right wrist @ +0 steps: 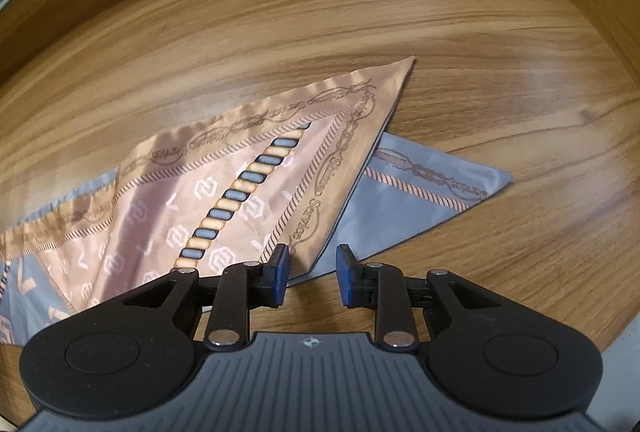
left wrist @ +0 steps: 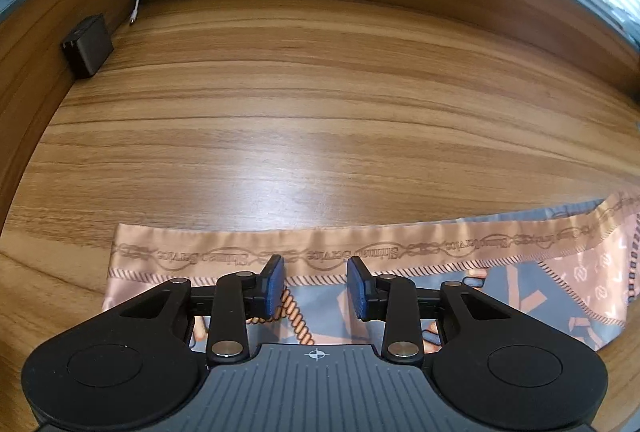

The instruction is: Fold clothes

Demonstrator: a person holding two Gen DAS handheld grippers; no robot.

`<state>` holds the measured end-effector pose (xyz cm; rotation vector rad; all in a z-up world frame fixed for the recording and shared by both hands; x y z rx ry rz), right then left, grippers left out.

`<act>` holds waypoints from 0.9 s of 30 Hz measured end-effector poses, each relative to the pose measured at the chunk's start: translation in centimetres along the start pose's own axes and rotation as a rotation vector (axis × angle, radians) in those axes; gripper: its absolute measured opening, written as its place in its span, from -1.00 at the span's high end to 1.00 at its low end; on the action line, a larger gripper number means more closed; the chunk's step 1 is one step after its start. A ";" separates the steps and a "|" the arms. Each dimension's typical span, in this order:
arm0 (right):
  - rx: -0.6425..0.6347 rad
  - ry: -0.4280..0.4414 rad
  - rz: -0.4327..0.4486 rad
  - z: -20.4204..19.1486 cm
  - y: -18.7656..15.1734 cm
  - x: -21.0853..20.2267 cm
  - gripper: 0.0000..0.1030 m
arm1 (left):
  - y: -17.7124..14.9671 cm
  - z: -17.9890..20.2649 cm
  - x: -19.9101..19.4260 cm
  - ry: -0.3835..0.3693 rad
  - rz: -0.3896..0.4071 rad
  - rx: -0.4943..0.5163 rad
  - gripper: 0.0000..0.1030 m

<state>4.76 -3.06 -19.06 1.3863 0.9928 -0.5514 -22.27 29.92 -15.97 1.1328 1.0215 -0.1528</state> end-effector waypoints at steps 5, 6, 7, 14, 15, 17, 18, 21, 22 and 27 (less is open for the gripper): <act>-0.061 -0.030 0.010 -0.8 -0.1 0.1 1.00 | -0.2 0.1 0.1 0.009 -0.001 0.036 0.27; -0.054 -0.038 0.013 -0.6 0.0 0.1 1.00 | -0.2 0.1 0.1 0.009 -0.001 0.040 0.27; -0.047 -0.046 0.016 -0.5 0.0 0.1 1.00 | -0.2 0.0 0.2 0.008 -0.001 0.045 0.27; -0.041 -0.108 0.021 1.0 0.3 -0.1 1.00 | -0.3 0.0 0.4 0.013 0.008 0.052 0.27; -0.042 -0.112 0.019 1.0 0.3 -0.1 0.99 | -0.3 0.0 0.5 0.014 0.009 0.051 0.27; -0.046 -0.121 0.021 1.0 0.4 -0.3 0.91 | -0.2 0.0 0.6 0.017 0.011 0.048 0.26; -0.049 -0.125 0.029 1.0 0.7 -0.4 0.85 | -0.2 0.0 0.6 0.018 0.012 0.040 0.24; -0.058 -0.113 0.051 0.8 1.7 -0.8 0.67 | 0.1 -0.2 0.7 0.007 0.008 0.001 0.22; -0.064 -0.112 0.056 0.8 2.1 -0.8 0.67 | 0.3 0.0 0.6 -0.003 0.010 -0.010 0.22; -0.089 -0.078 0.056 0.9 3.8 -0.2 0.67 | 1.4 1.6 0.1 -0.070 0.017 -0.031 0.22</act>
Point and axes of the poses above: each gripper's, at about its wrist camera, not at the fingertips, and x roughly the way its jaws point, z to its right, y to its top, the point moved 5 cm from there along x, roughly the way its jaws point, and after that the axes turned 12 degrees about z, right-handed, at the moved point
